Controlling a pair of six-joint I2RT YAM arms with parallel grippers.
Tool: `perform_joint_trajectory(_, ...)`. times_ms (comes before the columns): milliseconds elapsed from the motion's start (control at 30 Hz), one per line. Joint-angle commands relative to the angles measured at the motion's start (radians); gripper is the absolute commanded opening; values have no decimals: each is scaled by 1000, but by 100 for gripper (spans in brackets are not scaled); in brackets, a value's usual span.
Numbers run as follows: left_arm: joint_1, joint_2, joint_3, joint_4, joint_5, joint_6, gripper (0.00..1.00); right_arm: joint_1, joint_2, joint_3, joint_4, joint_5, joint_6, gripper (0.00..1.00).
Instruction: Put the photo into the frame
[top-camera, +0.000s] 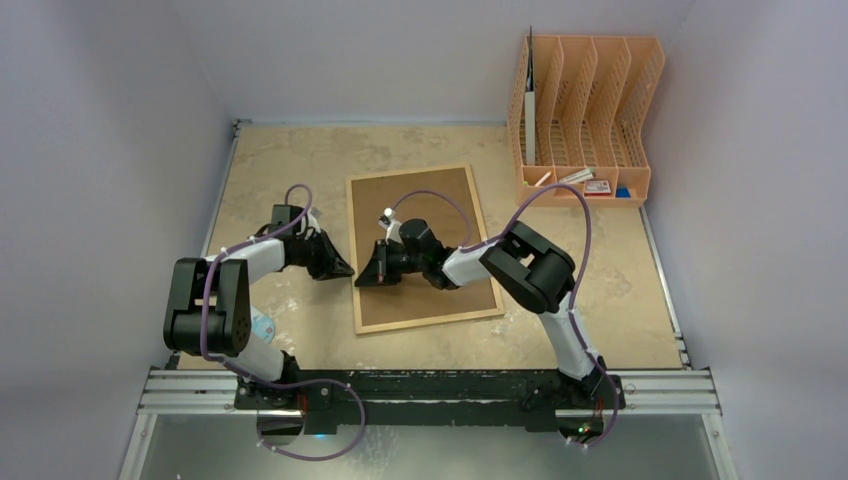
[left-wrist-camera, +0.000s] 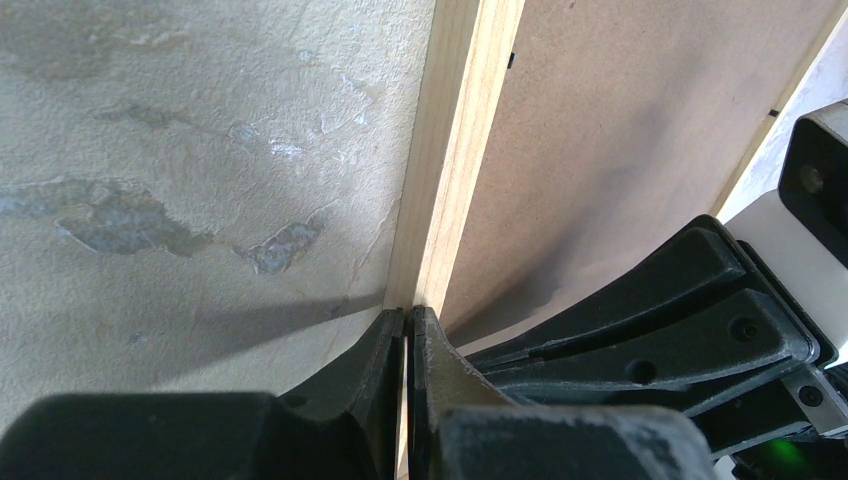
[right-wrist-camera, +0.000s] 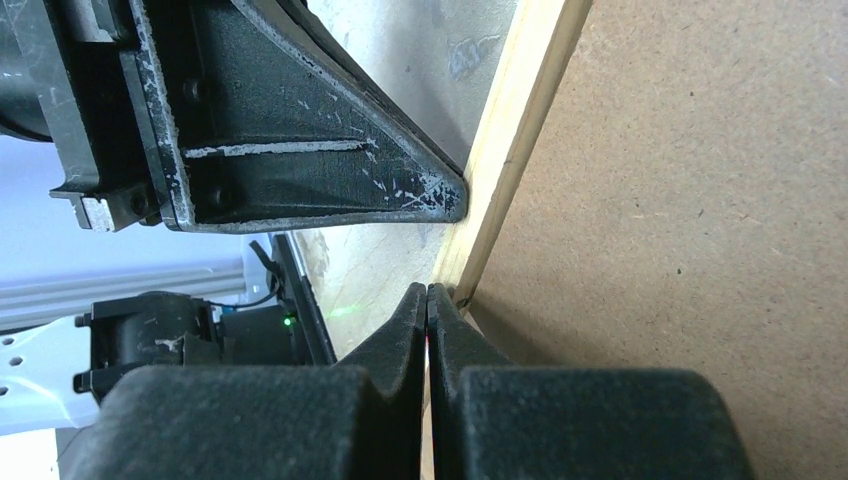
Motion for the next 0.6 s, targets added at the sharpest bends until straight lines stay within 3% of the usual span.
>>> perform_joint_trajectory(0,-5,37,-45,-82,-90,28,1,5,9,14,-95,59,-44,0)
perform_joint_trajectory(567,-6,33,-45,-86,-94,27,0,3,-14,-42,-95,59,-29,0)
